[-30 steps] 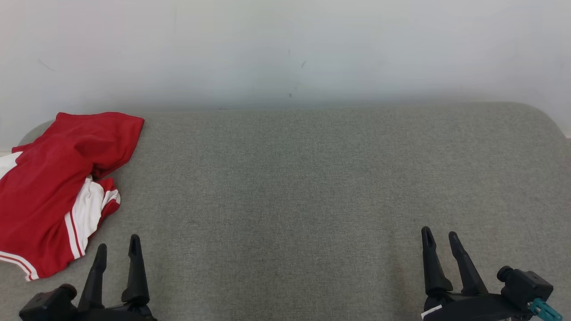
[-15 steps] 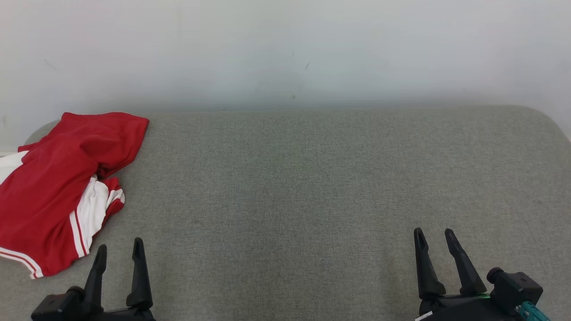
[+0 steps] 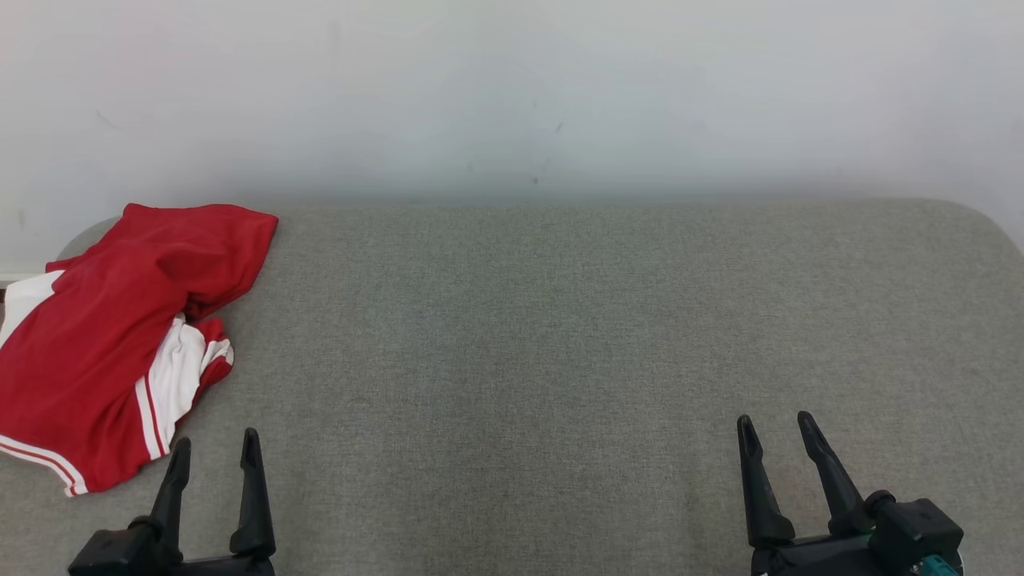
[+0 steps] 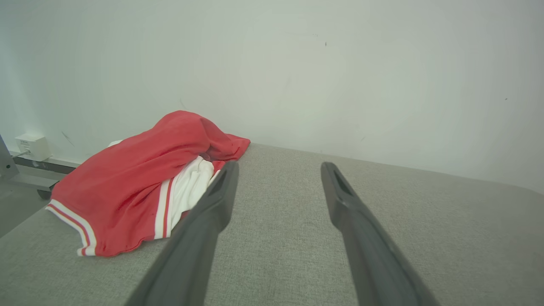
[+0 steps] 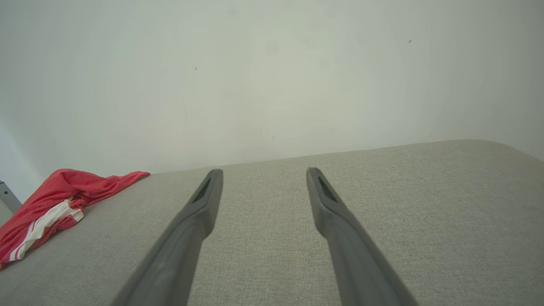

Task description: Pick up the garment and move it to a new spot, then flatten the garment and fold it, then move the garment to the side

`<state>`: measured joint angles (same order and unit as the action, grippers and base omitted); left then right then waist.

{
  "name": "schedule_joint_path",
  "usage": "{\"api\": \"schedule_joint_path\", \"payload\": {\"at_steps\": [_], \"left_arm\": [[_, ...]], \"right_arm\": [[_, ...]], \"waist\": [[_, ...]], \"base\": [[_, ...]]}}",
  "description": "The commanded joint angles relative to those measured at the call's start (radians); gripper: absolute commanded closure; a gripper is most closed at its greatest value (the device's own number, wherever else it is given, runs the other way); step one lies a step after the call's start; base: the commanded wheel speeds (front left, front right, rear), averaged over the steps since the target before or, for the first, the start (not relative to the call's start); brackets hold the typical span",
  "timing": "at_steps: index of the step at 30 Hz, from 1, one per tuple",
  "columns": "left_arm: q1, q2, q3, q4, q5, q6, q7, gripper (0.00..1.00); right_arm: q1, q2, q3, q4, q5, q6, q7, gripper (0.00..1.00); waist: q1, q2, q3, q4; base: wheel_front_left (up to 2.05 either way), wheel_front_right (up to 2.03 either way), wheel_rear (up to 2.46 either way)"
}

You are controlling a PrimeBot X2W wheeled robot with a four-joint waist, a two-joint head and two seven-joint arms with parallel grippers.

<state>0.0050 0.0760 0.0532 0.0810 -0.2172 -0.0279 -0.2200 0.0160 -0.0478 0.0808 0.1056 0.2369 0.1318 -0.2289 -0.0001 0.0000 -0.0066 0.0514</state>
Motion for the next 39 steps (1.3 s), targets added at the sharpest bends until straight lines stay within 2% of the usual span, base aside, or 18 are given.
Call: {"api": "schedule_joint_path", "payload": {"at_steps": [1, 19, 39], "left_arm": [[0.005, 0.006, 0.001, -0.009, 0.021, -0.002, 0.000, 0.00], [0.031, 0.021, 0.016, -0.059, 0.089, 0.009, 0.030, 0.00], [0.043, 0.026, 0.009, -0.049, 0.058, 0.022, 0.034, 0.00]], "right_arm": [[0.007, -0.004, -0.001, -0.008, -0.017, -0.002, -0.005, 0.00], [0.031, -0.004, -0.002, -0.005, -0.134, -0.002, -0.039, 0.00], [0.033, -0.004, -0.006, 0.011, -0.053, -0.002, -0.035, 0.00]], "waist": [[0.0001, 0.0000, -0.001, 0.001], [0.0001, 0.0000, -0.013, 0.014], [0.0001, 0.0000, -0.016, 0.017]], "base": [[0.00, 0.00, 0.00], [0.00, 0.00, 0.00], [0.00, 0.00, 0.00]]}}
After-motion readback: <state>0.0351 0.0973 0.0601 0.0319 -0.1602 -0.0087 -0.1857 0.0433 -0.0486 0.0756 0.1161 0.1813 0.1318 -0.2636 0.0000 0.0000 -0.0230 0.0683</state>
